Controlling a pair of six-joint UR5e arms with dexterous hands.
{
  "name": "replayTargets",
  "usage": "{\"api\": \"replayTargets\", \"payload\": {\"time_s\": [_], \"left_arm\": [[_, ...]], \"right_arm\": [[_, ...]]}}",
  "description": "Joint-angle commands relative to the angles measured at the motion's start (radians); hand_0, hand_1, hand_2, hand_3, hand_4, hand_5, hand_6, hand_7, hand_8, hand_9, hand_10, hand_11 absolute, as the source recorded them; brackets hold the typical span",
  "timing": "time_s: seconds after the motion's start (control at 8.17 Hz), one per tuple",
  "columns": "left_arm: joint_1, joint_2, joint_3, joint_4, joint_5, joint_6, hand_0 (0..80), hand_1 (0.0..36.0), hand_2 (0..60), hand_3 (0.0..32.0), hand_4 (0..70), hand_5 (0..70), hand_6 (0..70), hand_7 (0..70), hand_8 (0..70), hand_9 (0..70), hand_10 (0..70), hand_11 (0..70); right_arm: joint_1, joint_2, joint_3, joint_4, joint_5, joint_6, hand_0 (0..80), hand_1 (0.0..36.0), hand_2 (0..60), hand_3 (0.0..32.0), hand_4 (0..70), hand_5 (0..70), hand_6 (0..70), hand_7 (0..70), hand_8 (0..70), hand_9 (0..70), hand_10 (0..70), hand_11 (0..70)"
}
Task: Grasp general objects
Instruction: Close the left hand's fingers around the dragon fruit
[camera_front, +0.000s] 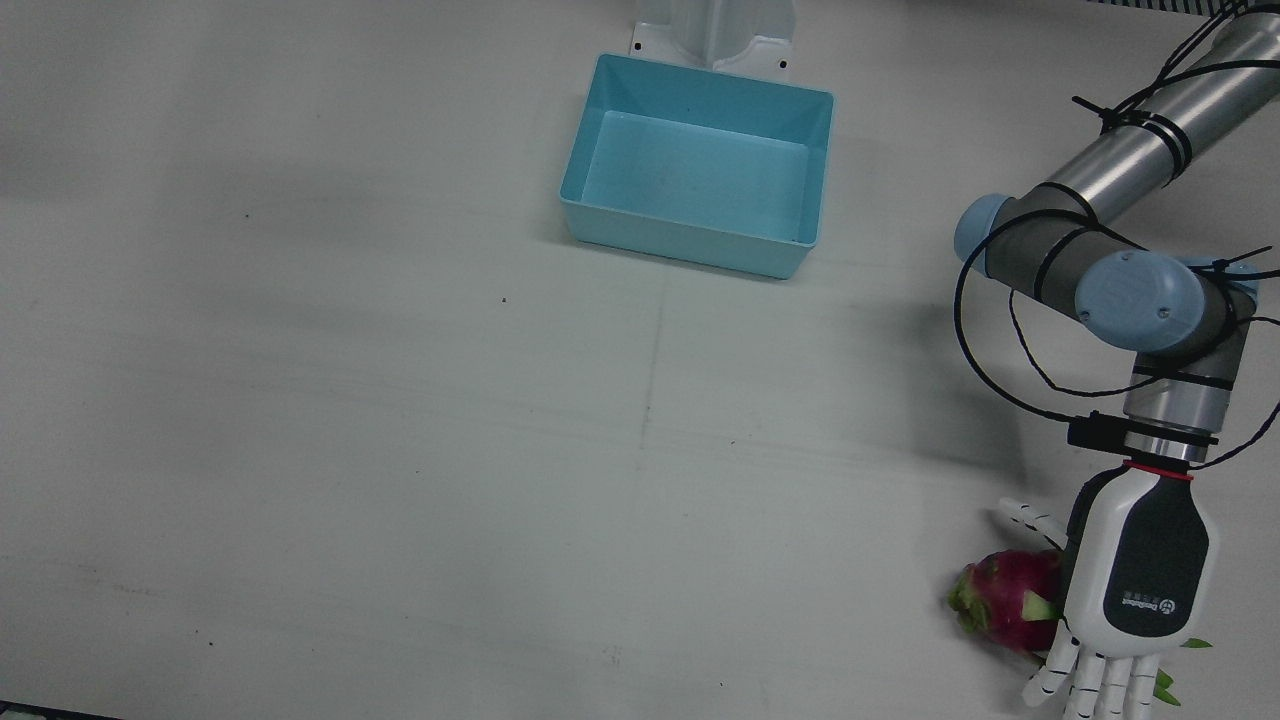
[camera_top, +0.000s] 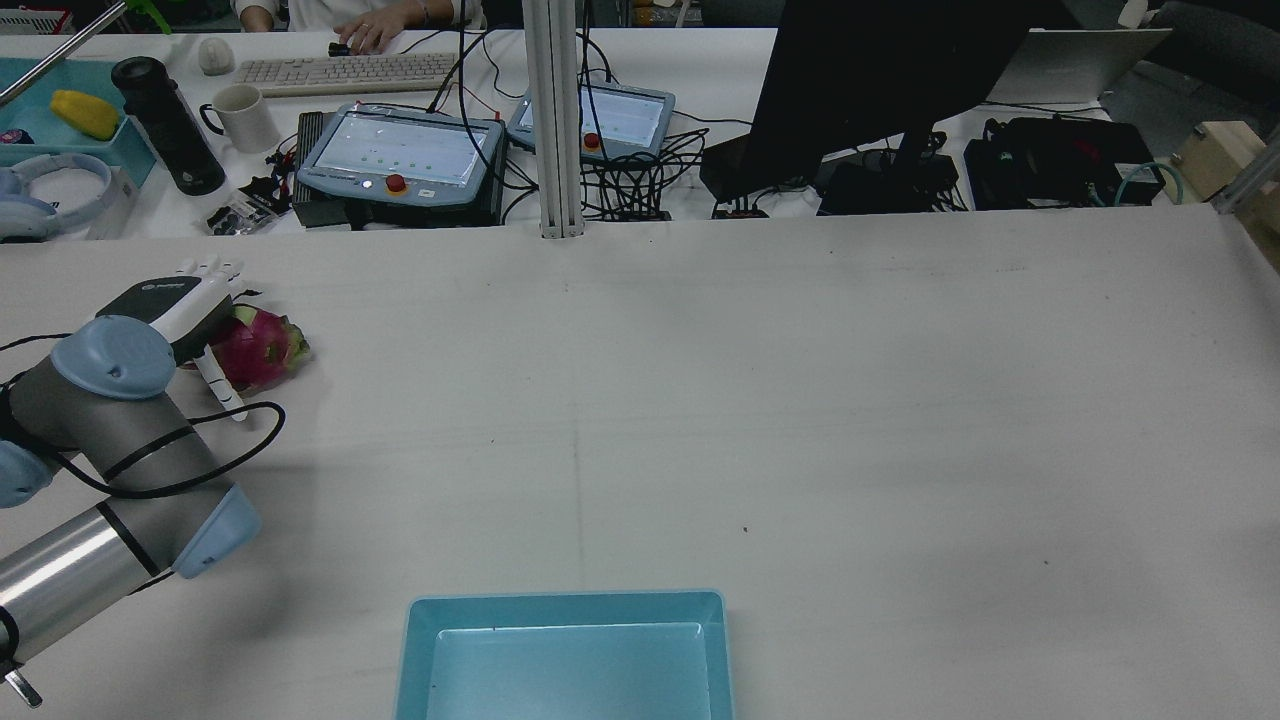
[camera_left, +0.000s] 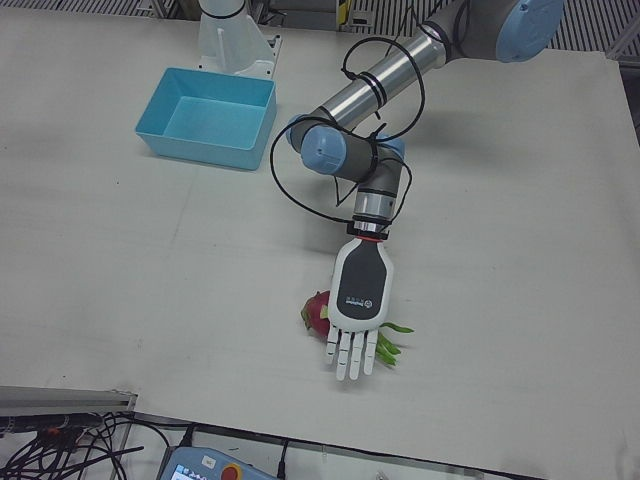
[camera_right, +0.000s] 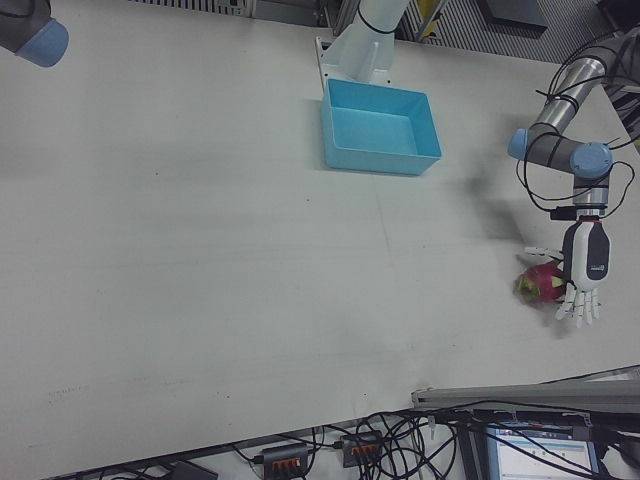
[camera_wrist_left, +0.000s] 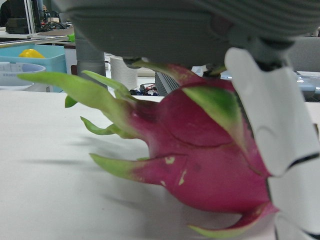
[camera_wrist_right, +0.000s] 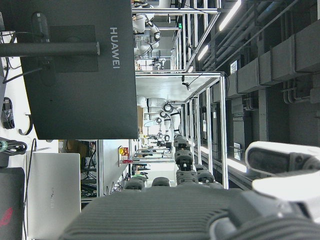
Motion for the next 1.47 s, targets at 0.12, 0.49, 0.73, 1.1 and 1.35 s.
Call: {"api": "replayTargets", "payload": {"time_s": [0.12, 0.49, 0.73, 1.1, 1.35], "left_arm": [[0.007, -0.004, -0.002, 0.041, -0.066, 0.013, 56.2, 26.9, 19.3, 0.0, 0.0, 21.5, 0.0, 6.9, 0.0, 0.0, 0.0, 0.0], [0.010, -0.022, -0.004, 0.049, -0.115, 0.039, 54.8, 28.2, 29.3, 0.0, 0.9, 24.8, 0.0, 6.3, 0.0, 0.0, 0.0, 0.2], [0.010, -0.048, 0.007, 0.045, -0.115, 0.079, 56.0, 29.1, 28.0, 0.0, 1.0, 22.5, 0.0, 6.0, 0.0, 0.0, 0.0, 0.3], [0.010, -0.047, 0.035, 0.044, -0.115, 0.100, 58.6, 30.8, 25.4, 0.0, 0.3, 27.7, 0.0, 5.8, 0.0, 0.0, 0.0, 0.4], [0.010, -0.047, 0.056, 0.044, -0.112, 0.108, 58.1, 30.4, 25.2, 0.0, 0.0, 36.9, 0.0, 5.4, 0.0, 0.0, 0.0, 0.3]], "right_arm": [[0.000, 0.000, 0.000, 0.000, 0.000, 0.000, 0.0, 0.0, 0.0, 0.0, 0.0, 0.0, 0.0, 0.0, 0.0, 0.0, 0.0, 0.0], [0.000, 0.000, 0.000, 0.000, 0.000, 0.000, 0.0, 0.0, 0.0, 0.0, 0.0, 0.0, 0.0, 0.0, 0.0, 0.0, 0.0, 0.0], [0.000, 0.000, 0.000, 0.000, 0.000, 0.000, 0.0, 0.0, 0.0, 0.0, 0.0, 0.0, 0.0, 0.0, 0.0, 0.0, 0.0, 0.0], [0.000, 0.000, 0.000, 0.000, 0.000, 0.000, 0.0, 0.0, 0.0, 0.0, 0.0, 0.0, 0.0, 0.0, 0.0, 0.0, 0.0, 0.0], [0.000, 0.000, 0.000, 0.000, 0.000, 0.000, 0.0, 0.0, 0.0, 0.0, 0.0, 0.0, 0.0, 0.0, 0.0, 0.0, 0.0, 0.0]]}}
